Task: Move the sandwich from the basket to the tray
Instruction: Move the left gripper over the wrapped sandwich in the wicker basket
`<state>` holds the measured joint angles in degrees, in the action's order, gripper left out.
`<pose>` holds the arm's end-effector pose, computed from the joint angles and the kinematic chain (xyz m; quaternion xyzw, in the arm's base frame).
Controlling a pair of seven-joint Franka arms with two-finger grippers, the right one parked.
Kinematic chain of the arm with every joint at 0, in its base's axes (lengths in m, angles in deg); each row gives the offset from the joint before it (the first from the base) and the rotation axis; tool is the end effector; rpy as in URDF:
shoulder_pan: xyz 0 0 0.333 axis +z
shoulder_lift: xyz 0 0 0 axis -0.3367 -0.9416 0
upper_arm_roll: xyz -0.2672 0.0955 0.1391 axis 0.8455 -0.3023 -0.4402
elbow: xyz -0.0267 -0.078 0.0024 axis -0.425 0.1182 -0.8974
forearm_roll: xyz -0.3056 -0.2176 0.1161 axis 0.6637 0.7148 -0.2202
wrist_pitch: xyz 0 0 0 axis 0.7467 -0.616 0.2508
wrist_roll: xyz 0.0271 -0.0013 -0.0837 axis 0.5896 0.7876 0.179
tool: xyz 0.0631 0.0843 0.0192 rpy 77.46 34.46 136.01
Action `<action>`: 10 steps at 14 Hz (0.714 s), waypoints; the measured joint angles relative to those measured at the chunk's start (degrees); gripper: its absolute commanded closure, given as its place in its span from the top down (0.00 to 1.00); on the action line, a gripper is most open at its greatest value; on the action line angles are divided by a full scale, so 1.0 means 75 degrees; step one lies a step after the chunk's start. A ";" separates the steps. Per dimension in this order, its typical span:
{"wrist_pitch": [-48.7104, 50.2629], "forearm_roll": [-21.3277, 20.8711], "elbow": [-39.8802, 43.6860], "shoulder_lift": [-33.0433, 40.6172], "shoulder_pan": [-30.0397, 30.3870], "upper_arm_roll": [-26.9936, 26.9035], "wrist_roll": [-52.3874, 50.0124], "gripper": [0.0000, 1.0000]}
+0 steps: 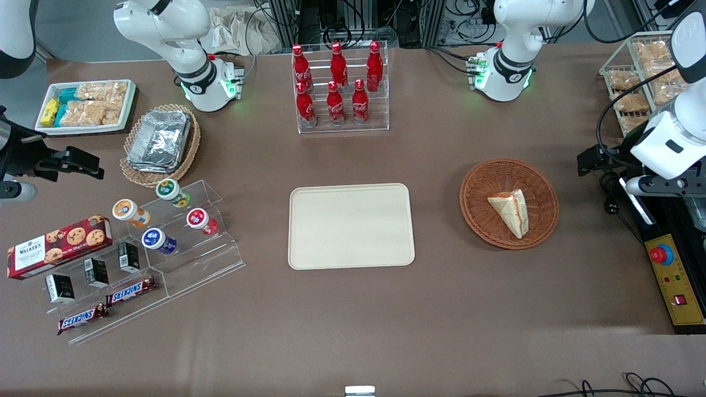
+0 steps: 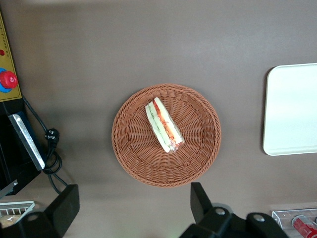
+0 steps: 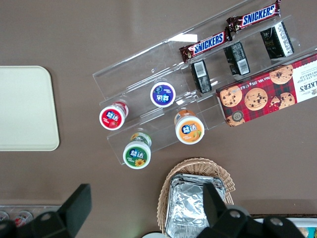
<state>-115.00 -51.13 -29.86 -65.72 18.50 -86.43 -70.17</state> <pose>0.5616 -0.0301 0.5786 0.9991 -0.0206 -0.0375 0.0072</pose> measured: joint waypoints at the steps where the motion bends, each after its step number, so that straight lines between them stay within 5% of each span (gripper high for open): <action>1: -0.0001 -0.0001 0.0013 0.0000 -0.0002 0.0004 0.0000 0.99; 4: -0.0006 -0.0039 0.0052 -0.0028 -0.0030 0.0089 -0.0173 0.99; 10: -0.1782 -0.0147 -0.1184 -0.0096 -0.0075 0.0702 -0.3336 0.99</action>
<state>-128.37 -52.24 -38.73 -66.43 17.94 -81.17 -95.18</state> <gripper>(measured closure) 0.004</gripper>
